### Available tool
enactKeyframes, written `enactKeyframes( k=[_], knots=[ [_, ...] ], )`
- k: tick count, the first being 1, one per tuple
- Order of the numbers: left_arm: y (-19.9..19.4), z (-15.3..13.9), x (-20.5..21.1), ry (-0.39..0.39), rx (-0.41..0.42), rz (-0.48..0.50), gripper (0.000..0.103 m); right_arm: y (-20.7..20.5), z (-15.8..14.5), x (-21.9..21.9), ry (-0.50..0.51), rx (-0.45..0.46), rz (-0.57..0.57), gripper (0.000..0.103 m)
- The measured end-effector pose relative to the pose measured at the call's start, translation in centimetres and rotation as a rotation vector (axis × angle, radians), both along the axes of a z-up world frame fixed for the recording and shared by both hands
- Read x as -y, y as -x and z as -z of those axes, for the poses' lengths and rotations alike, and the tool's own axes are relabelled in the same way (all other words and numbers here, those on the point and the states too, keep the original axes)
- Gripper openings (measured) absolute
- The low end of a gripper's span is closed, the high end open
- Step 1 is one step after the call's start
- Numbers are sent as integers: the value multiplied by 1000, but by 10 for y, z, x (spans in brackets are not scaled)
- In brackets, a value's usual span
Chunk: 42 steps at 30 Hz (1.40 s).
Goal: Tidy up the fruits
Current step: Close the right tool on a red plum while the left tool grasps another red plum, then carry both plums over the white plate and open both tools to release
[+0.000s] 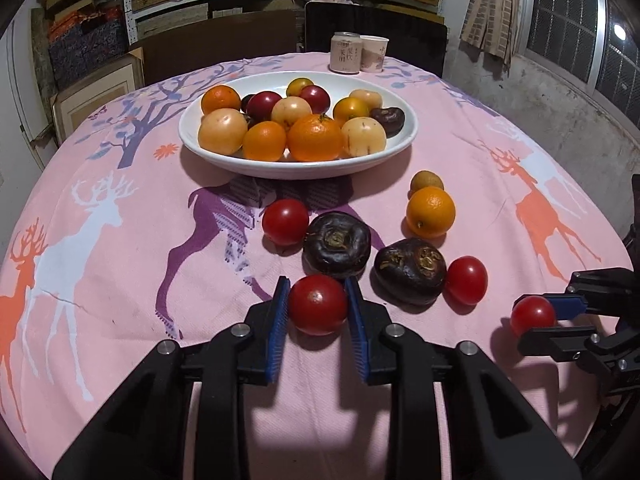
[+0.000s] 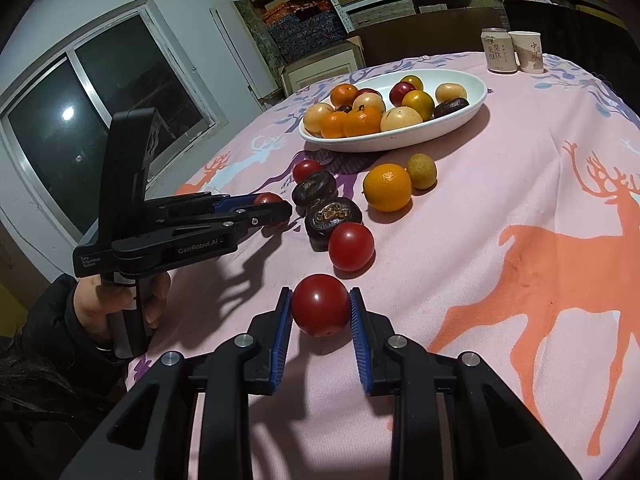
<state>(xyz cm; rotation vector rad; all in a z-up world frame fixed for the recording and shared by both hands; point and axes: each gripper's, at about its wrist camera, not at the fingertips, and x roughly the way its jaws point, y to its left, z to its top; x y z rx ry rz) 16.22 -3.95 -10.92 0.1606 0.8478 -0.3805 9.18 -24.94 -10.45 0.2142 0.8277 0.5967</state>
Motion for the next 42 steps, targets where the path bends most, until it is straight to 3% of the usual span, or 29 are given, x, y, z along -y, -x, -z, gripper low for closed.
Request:
enactKeyframes(
  k=[13,22,28,35,42],
  knots=[
    [2,-1,-1,-1,5,-13,27,-1,0,2,-1,1,14,28],
    [4,-14,-12,59,19,-15,27,0,-10,16,-62,40,65,28],
    [-2,-56,-22,117,84,-16,27,-10,-59,33,-77,209,158,28],
    [-55,-86,-14,136,92,-22,27,-65,-84,20,31,278,198,28],
    [-133,-77,2,137,30,-68,27,-144,-80,-1,128,289,218,28]
  ],
)
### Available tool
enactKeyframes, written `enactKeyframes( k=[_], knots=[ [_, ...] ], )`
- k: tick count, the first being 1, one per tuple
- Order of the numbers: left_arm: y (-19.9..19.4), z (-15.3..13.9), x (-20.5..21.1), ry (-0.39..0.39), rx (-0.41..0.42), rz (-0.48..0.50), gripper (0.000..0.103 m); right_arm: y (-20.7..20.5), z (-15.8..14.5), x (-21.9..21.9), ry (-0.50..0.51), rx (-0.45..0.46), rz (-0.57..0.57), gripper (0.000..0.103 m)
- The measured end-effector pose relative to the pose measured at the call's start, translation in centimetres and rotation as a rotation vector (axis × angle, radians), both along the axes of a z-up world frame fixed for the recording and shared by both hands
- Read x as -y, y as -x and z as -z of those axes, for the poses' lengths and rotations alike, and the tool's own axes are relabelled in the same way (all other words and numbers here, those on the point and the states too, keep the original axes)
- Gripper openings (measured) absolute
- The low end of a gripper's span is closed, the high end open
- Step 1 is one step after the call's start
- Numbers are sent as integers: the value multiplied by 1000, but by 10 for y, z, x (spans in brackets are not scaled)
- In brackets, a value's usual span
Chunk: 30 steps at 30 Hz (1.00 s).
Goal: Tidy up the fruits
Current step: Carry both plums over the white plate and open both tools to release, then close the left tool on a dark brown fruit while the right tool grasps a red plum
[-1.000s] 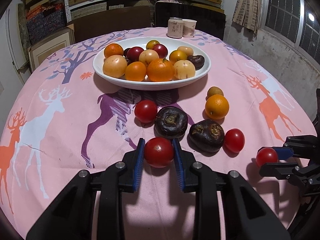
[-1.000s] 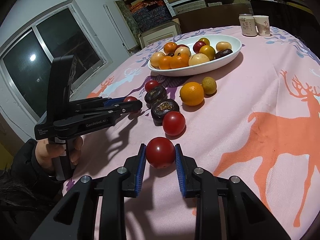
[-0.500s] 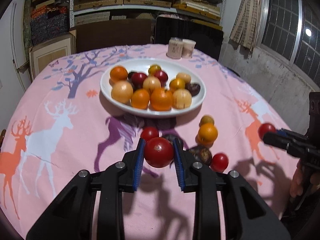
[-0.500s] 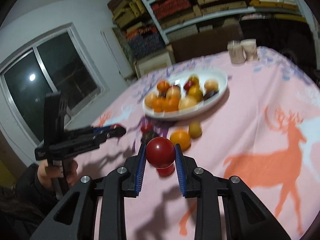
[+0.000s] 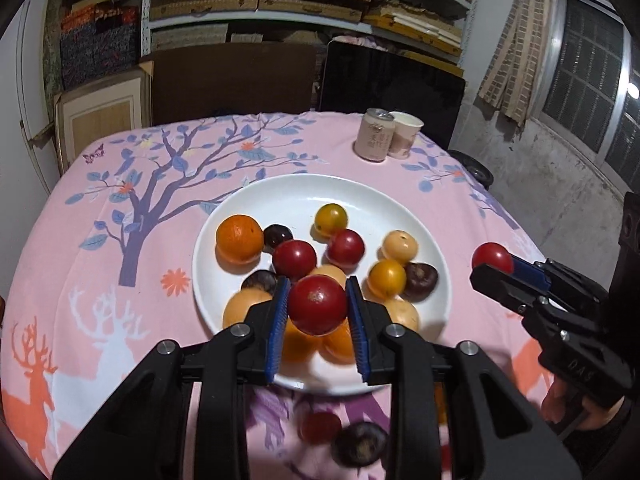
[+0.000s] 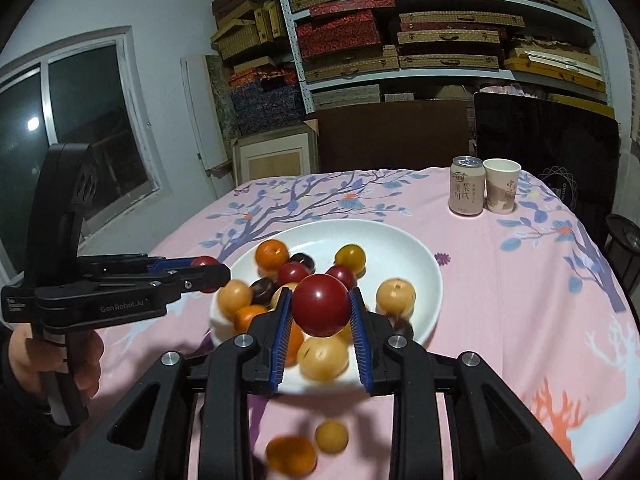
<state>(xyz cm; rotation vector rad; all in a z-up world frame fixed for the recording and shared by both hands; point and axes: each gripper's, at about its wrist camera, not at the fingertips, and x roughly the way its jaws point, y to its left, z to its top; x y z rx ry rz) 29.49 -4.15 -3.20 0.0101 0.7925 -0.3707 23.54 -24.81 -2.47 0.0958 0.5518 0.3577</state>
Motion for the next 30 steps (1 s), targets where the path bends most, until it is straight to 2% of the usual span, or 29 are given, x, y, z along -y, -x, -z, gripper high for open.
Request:
enactKeyframes(
  k=[3,4,6,7,13,17,19,21,23,24,26,28,30],
  knots=[
    [-24,13,1,15,-41,-13,29,-26,7,-9,39,-7,6,29],
    [-30,17,1,22,-53,-15,32,-35,11,-11,41,-18,-1,29],
    [-35,23,0,24,-61,-29,63,-48,18,-15,55,-50,-13,51],
    [-34,24,-1,24,-53,-39,65,-49,20,-16,59,-50,-15,51],
    [-1,21,-18,52,-46,-27,66,-20,12,-8,5,-65,-28,54],
    [54,25,-19,-39,-1,24,70,34,11,-9,57,-71,-76,61],
    [80,33,-20,-85,4,42,70,66,24,-14,85,-124,-141,63],
    [100,44,-21,-108,-14,57,70,87,41,-21,118,-179,-199,63],
    [114,54,-20,-122,-30,66,70,102,60,-31,198,-208,-216,62],
    [117,58,-20,-129,-37,66,70,103,62,-35,213,-222,-228,58],
    [122,65,-19,-136,-63,64,70,105,59,-33,192,-194,-213,57],
    [125,69,-20,-127,-86,57,70,98,70,-41,249,-261,-198,48],
    [128,69,-18,-115,-87,61,70,98,79,-49,261,-320,-236,38]
  ],
)
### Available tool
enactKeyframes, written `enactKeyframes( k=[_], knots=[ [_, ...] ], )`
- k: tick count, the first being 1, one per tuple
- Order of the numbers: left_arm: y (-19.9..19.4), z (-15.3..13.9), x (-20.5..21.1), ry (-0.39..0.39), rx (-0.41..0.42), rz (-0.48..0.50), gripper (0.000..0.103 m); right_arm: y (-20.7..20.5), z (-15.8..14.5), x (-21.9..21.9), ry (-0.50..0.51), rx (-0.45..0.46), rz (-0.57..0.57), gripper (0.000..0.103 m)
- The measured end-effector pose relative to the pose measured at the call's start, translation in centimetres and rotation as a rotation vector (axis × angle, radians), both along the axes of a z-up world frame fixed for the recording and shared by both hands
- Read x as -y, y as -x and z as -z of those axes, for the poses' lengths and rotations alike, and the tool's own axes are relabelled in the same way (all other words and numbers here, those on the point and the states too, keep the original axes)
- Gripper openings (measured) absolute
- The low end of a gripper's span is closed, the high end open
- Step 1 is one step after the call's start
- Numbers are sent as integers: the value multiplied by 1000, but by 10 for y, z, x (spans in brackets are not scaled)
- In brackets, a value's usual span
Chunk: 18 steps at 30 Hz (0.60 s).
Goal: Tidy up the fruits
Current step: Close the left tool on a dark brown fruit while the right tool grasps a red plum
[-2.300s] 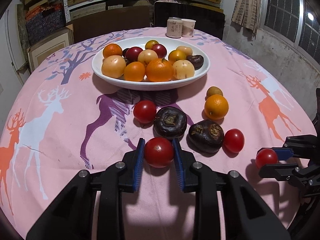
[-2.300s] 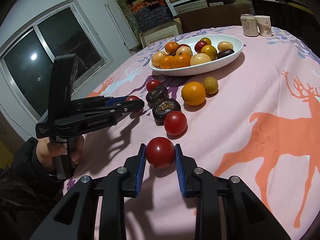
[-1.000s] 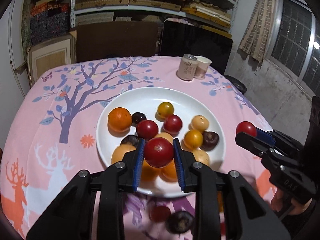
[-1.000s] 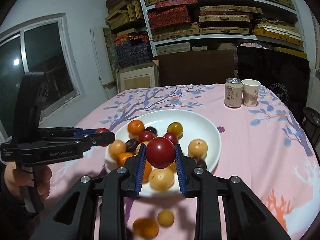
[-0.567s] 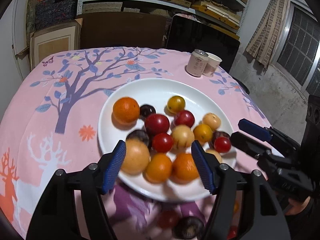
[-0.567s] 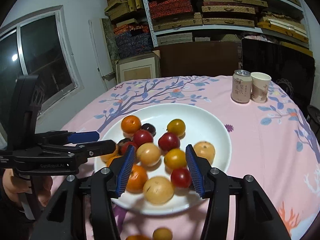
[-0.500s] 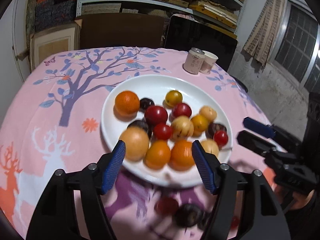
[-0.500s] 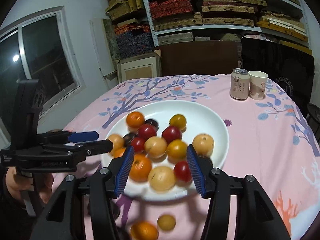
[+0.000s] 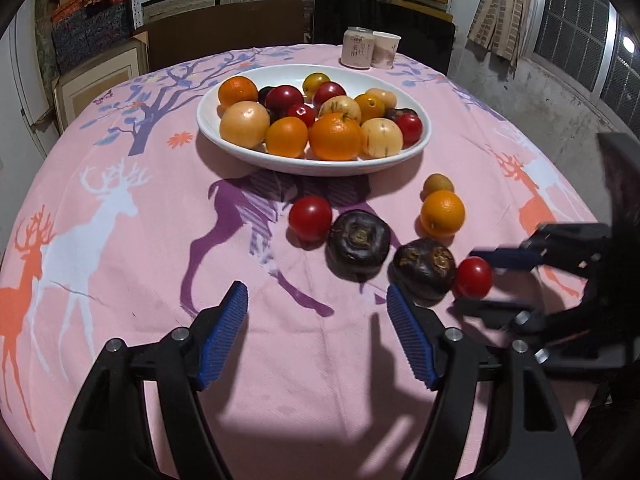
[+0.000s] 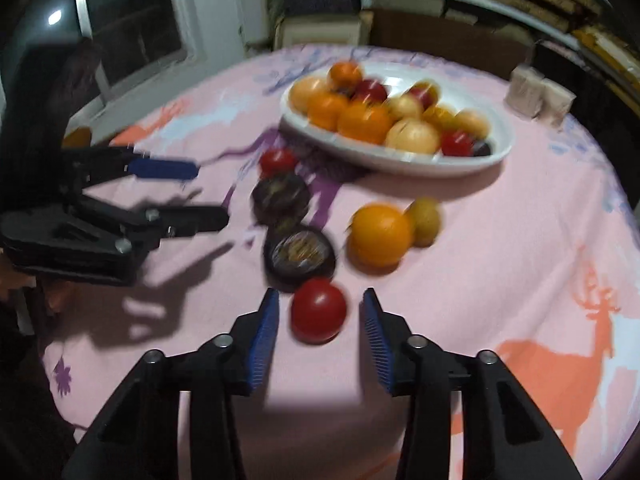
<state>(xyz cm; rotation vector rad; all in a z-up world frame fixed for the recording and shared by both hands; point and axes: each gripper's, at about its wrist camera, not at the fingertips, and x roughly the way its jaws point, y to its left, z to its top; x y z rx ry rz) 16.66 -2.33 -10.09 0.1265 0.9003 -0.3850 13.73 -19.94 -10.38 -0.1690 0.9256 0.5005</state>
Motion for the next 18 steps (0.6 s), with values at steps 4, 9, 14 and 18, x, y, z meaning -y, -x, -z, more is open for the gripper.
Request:
enactKeyframes(
  k=[4,9,14,18],
  knots=[
    [5,0,15,7,2,23,70,15,-9,2,-9,56,-24,27],
    [5,4,51,-25,9,90,70,22,-16,36,-89,57,59,27],
    [2,10,76,-39,22,92,64,21,-15,64,-140,40,152,28],
    [7,12,87,-51,35,108,48,23,-10,71,-175,22,170,28]
  ],
)
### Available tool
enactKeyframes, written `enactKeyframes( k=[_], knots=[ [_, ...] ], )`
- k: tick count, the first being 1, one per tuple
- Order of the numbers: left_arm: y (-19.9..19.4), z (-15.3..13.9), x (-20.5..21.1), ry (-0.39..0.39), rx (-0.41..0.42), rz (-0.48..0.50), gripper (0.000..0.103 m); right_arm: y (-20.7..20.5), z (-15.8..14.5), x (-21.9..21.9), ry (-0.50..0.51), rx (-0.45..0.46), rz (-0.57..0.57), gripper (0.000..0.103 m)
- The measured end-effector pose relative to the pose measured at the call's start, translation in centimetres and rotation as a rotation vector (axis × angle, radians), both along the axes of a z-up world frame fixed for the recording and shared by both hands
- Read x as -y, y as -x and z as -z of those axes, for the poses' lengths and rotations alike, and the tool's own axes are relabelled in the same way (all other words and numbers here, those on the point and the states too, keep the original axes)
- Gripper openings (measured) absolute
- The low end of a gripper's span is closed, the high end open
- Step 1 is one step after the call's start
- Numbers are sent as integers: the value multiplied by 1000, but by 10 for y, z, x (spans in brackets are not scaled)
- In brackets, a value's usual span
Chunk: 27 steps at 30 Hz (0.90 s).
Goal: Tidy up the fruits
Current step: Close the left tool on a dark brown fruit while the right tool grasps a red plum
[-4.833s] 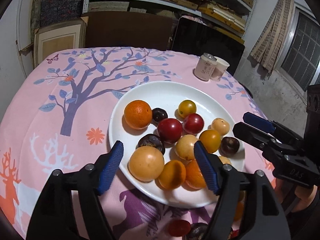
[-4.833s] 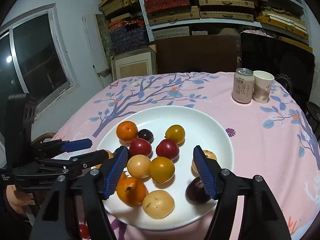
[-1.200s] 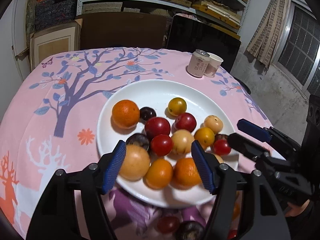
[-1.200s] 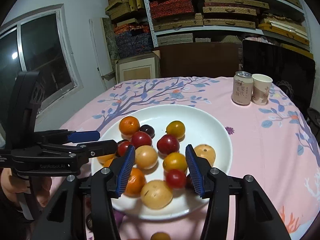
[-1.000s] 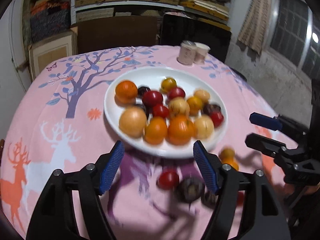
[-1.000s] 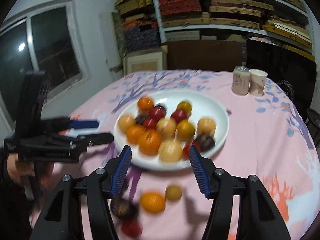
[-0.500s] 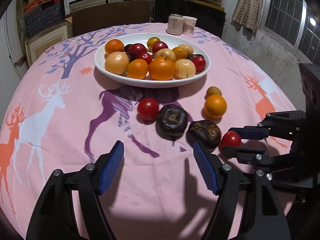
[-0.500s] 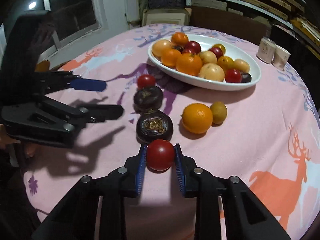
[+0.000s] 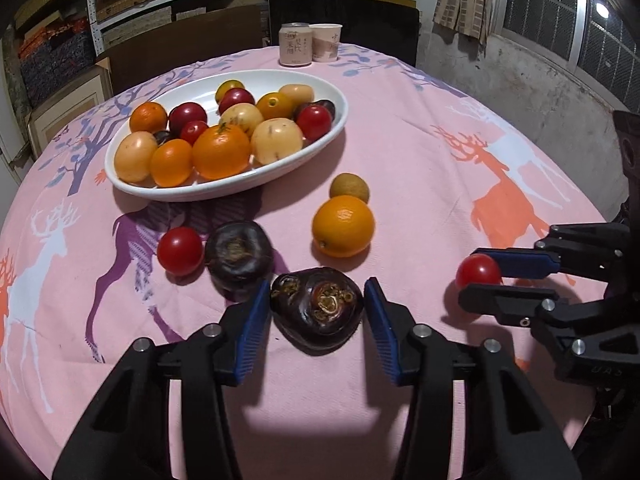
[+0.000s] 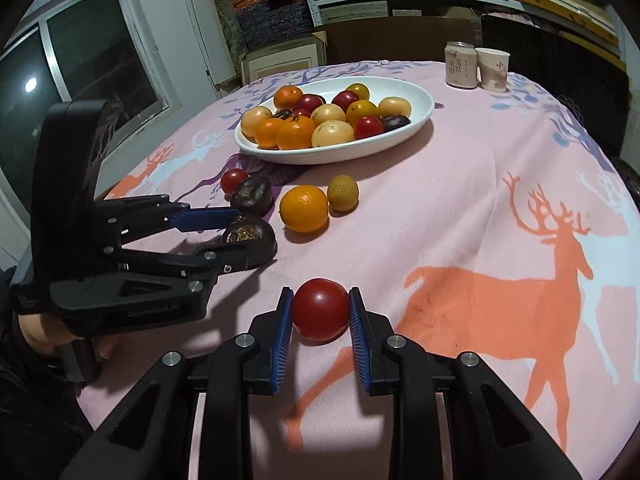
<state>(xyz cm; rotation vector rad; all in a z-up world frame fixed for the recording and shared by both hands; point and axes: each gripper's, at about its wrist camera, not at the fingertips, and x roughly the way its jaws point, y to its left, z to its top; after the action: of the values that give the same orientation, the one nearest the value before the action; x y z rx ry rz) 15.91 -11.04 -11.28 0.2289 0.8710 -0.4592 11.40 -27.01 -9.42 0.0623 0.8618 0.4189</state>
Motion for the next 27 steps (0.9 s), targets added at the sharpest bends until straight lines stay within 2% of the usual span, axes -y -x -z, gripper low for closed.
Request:
enactKeyframes(
  k=[5,9,11,12,14,21,27],
  knots=[
    [3,3,0,-3,-26,27,49,5,2,3,-29,0,-3,28],
    [-6,9,5,-14,-48,8,57,3,5,4,-44,-11,-6,28],
    [-5,10,6,-19,-41,7,55,3,5,5,-50,-11,-4,28],
    [-5,9,5,-13,-39,10,47,4,5,5,-50,-6,-3,28],
    [-1,5,1,2,-32,9,47,6,3,6,-50,6,0,28],
    [22,-25,-30,30,65,-23,47,18,-20,11,-85,108,6,28],
    [16,-43,-63,49,99,-108,47,10,-49,16,-117,199,57,28]
  ],
)
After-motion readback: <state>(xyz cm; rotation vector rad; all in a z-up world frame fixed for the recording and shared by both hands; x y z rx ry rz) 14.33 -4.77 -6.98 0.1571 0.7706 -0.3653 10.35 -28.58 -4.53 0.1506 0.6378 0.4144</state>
